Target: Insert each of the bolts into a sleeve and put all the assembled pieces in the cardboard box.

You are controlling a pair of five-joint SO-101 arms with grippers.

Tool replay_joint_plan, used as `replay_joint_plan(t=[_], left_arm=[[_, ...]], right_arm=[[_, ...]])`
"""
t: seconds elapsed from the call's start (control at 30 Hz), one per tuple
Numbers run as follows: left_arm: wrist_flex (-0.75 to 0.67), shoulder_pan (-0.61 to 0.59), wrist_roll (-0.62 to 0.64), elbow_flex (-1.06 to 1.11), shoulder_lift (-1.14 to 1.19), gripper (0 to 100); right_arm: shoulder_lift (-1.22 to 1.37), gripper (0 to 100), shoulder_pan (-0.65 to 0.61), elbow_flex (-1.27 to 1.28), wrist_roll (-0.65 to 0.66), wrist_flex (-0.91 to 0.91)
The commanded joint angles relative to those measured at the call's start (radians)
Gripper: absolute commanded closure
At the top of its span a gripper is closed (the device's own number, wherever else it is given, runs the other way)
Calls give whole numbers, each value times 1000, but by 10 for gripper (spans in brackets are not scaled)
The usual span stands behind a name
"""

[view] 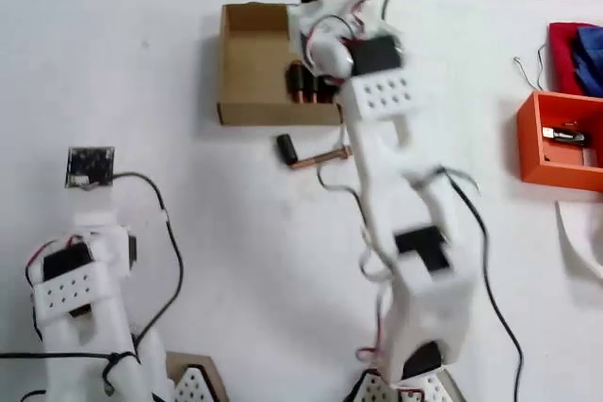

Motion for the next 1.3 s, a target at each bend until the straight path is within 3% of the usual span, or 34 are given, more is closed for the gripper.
replay_joint_plan(t=[0.0,0.23,1.27], left_arm=[[-91,-6,-9,56,-3,884],[-135,-5,-9,94,-11,884],[-135,-5,-8,97,-11,887]], right_arm=[[300,976,-15,-368,-12,10],[634,976,-67,-687,-11,2],[728,976,-70,-628,-20,18]])
